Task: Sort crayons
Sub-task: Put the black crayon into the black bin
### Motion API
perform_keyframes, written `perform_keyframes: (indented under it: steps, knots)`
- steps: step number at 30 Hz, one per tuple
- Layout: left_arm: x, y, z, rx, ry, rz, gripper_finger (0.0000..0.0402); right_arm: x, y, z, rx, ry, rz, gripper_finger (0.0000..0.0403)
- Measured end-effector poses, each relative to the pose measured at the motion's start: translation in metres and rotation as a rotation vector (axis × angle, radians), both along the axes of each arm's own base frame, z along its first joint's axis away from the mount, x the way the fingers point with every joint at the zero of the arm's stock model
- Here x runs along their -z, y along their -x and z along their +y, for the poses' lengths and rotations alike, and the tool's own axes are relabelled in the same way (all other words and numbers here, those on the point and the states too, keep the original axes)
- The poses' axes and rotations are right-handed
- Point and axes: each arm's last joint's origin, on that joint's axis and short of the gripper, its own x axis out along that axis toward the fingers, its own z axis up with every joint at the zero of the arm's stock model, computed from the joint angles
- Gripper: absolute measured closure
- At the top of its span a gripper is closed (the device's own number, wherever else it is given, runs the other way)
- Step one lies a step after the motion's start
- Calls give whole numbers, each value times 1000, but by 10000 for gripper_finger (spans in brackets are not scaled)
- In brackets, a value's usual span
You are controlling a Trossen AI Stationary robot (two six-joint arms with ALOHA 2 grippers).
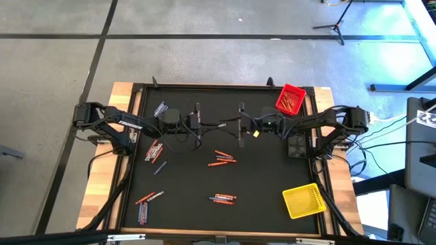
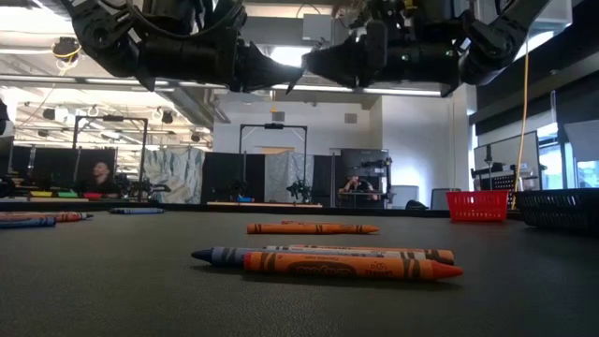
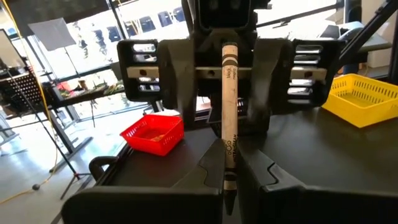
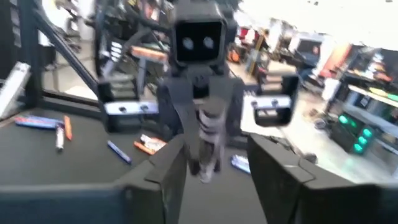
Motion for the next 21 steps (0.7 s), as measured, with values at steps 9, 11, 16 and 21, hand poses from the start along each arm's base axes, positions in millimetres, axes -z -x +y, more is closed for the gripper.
perform_keyframes:
  steps: [9,11,16,21]
  knots:
    - [0,0,0,4,1,1,392,-3,0,1,-23,-7,-33,362]
    - [0,0,0,4,4,1,382,-3,0,1,-22,8,-34,387]
    - [1,0,0,2,2,6,343,-3,0,0,8,15,-25,372]
    - [0,3,1,-38,5,35,302,-14,11,-1,96,56,31,389]
